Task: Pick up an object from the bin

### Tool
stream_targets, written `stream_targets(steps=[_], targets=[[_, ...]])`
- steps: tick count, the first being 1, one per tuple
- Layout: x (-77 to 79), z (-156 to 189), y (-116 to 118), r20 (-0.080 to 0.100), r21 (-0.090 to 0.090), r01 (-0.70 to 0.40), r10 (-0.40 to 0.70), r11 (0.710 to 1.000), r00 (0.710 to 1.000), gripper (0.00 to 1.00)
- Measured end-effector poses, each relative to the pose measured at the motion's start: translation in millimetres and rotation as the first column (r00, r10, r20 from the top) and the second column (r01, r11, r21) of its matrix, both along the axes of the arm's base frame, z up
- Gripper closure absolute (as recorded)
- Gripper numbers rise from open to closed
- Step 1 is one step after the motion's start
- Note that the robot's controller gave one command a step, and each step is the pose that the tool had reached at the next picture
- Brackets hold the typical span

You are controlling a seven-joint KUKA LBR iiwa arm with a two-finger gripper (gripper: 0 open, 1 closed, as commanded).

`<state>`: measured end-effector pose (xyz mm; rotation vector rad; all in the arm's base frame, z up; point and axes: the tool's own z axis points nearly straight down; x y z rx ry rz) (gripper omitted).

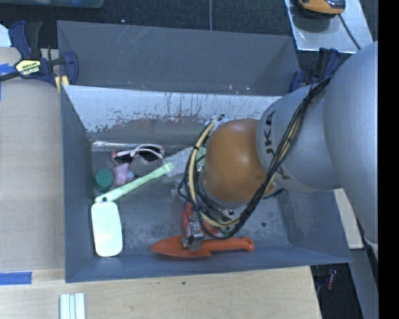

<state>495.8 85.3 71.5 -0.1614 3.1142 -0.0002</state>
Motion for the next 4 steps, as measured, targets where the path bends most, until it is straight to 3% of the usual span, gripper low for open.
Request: stream_targets(steps=[1,2,3,4], targets=[[-4.5,25,-19,0.002,-0.003,-0.13,0.13,0.992,0.992,0.0],[7.9,0,-15,0.003,-0.002,-0.029,0.029,1.0,1.0,1.0],[7.9,0,-15,0.003,-0.002,-0.029,0.029,1.0,1.0,1.0],[17.9,1,-73,0.006,0.0,-0.014,0.014,1.0,1.0,1.0]])
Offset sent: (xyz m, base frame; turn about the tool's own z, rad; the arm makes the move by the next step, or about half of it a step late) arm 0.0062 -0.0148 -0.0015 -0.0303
